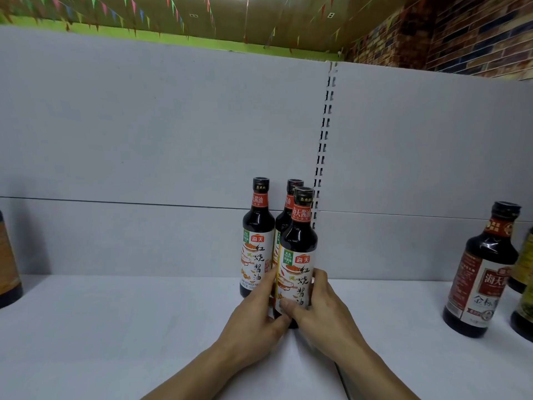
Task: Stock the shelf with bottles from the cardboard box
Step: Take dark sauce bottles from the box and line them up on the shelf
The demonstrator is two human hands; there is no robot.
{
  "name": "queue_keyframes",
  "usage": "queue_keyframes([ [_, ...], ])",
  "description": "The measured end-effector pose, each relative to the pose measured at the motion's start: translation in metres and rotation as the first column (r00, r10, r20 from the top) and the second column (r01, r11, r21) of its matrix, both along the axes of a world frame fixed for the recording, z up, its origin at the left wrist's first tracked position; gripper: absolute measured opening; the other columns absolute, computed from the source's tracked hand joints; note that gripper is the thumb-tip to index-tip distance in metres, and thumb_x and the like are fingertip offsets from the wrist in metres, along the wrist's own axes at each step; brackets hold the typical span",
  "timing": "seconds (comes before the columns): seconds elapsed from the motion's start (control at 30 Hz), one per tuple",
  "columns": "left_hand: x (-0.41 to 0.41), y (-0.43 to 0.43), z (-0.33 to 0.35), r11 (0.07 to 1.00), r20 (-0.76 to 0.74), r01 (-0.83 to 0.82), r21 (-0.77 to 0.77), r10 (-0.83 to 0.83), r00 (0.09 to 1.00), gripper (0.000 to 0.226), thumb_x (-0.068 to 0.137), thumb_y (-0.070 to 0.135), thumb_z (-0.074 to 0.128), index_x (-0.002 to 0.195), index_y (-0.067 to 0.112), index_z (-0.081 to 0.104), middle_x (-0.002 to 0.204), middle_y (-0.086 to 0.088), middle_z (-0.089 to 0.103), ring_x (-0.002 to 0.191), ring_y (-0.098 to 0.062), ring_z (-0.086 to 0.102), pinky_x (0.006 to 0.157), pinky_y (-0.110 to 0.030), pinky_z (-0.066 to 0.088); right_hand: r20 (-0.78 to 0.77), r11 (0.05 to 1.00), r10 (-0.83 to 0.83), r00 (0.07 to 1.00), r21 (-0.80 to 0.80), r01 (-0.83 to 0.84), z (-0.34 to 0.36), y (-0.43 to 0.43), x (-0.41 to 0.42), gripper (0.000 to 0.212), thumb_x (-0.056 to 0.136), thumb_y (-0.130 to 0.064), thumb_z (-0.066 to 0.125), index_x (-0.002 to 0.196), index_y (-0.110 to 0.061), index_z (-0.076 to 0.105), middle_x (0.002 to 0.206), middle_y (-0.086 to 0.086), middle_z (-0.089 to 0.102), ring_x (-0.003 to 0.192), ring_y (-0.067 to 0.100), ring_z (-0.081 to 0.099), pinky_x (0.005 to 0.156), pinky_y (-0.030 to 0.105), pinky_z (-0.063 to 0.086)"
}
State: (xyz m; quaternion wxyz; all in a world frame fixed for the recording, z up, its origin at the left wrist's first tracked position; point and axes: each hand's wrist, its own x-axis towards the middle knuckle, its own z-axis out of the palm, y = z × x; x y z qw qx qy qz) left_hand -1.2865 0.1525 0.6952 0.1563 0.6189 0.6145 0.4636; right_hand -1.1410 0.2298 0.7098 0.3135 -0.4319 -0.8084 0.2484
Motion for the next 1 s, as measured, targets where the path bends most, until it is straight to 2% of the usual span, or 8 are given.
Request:
queue_keyframes([
  [0.13,0.0018,-0.0002,0.0007,0.999,0.014,-0.017,0.035,0.017,1.000,0.083,0.091,0.027,0.070,0.157,0.049,0.025,0.148,0.013,0.042,0.135,-0.008,0.047,0.105,-0.038,0.055,0.018,0.999,-0.047,0.999,-0.004,0.047,-0.0002,0.0008,-0.0019,0.057,0.083,-0.056,0.071,0.126,-0.033,0.040,0.127,-0.011,0.059,0.112,0.013,0.063,0.090,0.035,0.057],
  [0.23,0.0006,-0.0003,0.0005,1.000,0.056,-0.011,0.022,0.010,0.998,0.087,0.091,0.020,0.071,0.160,0.043,0.023,0.148,0.012,0.051,0.132,-0.007,0.053,0.105,-0.036,0.055,0.011,0.998,-0.060,0.998,-0.033,0.061,0.0012,-0.0002,-0.0029,0.055,0.082,-0.059,0.071,0.119,-0.033,0.038,0.125,-0.011,0.062,0.108,0.014,0.065,0.088,0.038,0.058],
  [0.4,-0.0030,-0.0037,0.0008,1.000,0.076,0.013,0.011,-0.013,0.997,0.081,0.094,0.014,0.067,0.154,0.049,0.025,0.141,0.026,0.059,0.125,0.008,0.057,0.098,-0.023,0.056,0.052,0.996,-0.084,0.995,0.001,0.084,0.0047,-0.0053,-0.0030,0.061,0.081,-0.068,0.066,0.113,-0.029,0.033,0.121,-0.008,0.065,0.104,0.018,0.068,0.084,0.041,0.058],
  [0.5,-0.0009,-0.0053,0.0013,1.000,0.087,0.025,0.012,-0.026,0.996,0.077,0.094,0.013,0.066,0.153,0.045,0.028,0.143,0.026,0.057,0.127,0.011,0.055,0.098,-0.022,0.056,0.054,0.997,-0.077,0.996,0.004,0.077,0.0058,-0.0070,-0.0026,0.061,0.082,-0.067,0.066,0.115,-0.029,0.032,0.123,-0.008,0.064,0.105,0.018,0.067,0.084,0.040,0.058],
  [0.63,0.0017,-0.0066,0.0012,0.999,0.105,0.035,0.010,-0.035,0.994,0.079,0.096,0.009,0.064,0.158,0.041,0.026,0.147,0.024,0.054,0.130,0.007,0.055,0.102,-0.029,0.057,0.052,0.998,-0.058,0.997,0.013,0.057,0.0054,-0.0078,-0.0024,0.060,0.084,-0.065,0.066,0.120,-0.031,0.032,0.128,-0.009,0.063,0.108,0.016,0.067,0.086,0.040,0.058],
  [0.73,0.0015,-0.0068,0.0005,1.000,0.103,0.026,0.015,-0.027,0.994,0.080,0.097,0.010,0.064,0.157,0.044,0.026,0.147,0.026,0.054,0.132,0.006,0.053,0.104,-0.031,0.056,0.043,0.999,-0.046,0.998,0.006,0.045,0.0055,-0.0074,-0.0019,0.060,0.084,-0.065,0.066,0.122,-0.032,0.033,0.128,-0.010,0.063,0.109,0.016,0.067,0.087,0.040,0.058],
  [0.87,0.0009,-0.0076,0.0003,1.000,0.056,0.018,0.019,-0.019,0.998,0.081,0.096,0.013,0.064,0.148,0.060,0.024,0.142,0.038,0.052,0.133,0.012,0.049,0.108,-0.028,0.053,0.040,1.000,-0.031,0.999,-0.001,0.031,0.0047,-0.0065,-0.0011,0.061,0.084,-0.065,0.066,0.123,-0.033,0.033,0.129,-0.010,0.063,0.109,0.016,0.066,0.087,0.040,0.058],
  [1.0,-0.0006,-0.0079,0.0012,1.000,0.035,0.015,0.011,-0.015,0.999,0.081,0.095,0.023,0.063,0.156,0.053,0.019,0.145,0.034,0.050,0.133,0.011,0.049,0.110,-0.030,0.051,0.027,1.000,-0.006,1.000,-0.004,0.006,0.0052,-0.0076,0.0013,0.069,0.085,-0.064,0.067,0.134,-0.033,0.030,0.133,-0.012,0.059,0.114,0.013,0.063,0.089,0.036,0.056],
])
